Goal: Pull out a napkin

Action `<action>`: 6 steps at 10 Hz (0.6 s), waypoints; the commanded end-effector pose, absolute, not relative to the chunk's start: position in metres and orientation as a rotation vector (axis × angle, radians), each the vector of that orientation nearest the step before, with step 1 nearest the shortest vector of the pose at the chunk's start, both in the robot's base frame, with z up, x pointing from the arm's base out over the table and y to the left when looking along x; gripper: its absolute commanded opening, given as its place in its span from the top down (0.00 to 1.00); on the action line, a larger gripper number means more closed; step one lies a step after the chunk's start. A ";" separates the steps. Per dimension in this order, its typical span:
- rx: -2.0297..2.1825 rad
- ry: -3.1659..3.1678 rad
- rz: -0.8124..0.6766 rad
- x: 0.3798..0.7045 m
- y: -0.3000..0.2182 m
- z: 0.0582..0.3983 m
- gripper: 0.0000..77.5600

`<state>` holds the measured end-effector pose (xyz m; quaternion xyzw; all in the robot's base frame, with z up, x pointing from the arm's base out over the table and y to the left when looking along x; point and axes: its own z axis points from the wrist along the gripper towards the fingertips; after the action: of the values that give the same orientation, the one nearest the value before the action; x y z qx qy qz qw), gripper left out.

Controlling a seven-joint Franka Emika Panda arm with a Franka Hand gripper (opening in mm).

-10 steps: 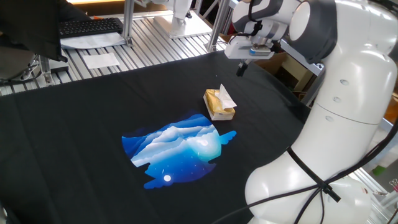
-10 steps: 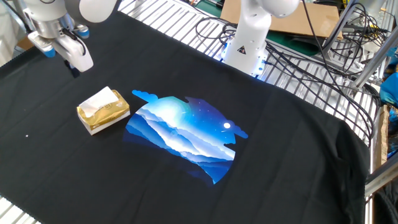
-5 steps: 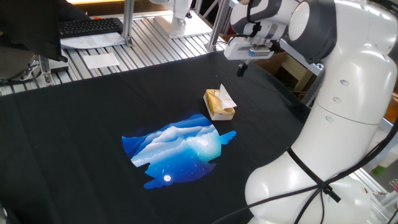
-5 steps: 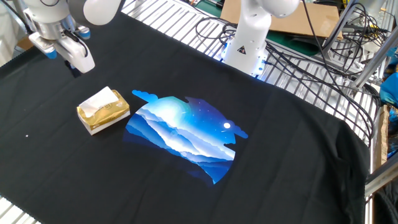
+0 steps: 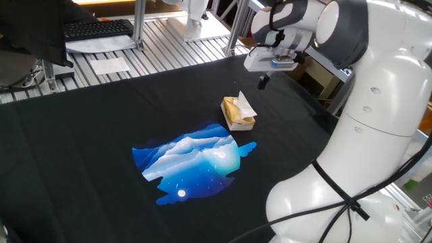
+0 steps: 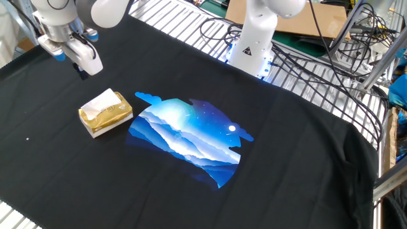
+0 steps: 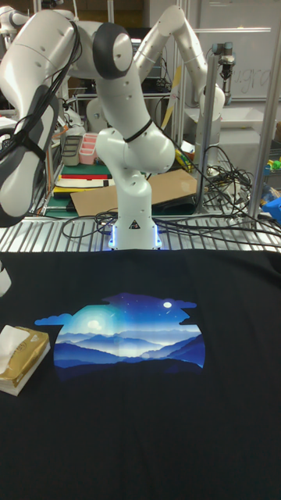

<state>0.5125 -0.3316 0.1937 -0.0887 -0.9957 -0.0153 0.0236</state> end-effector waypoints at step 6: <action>-0.208 -2.999 -0.032 0.507 -0.343 0.183 1.00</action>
<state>0.5072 -0.3413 0.1818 -0.0726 -0.9955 -0.0142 0.0590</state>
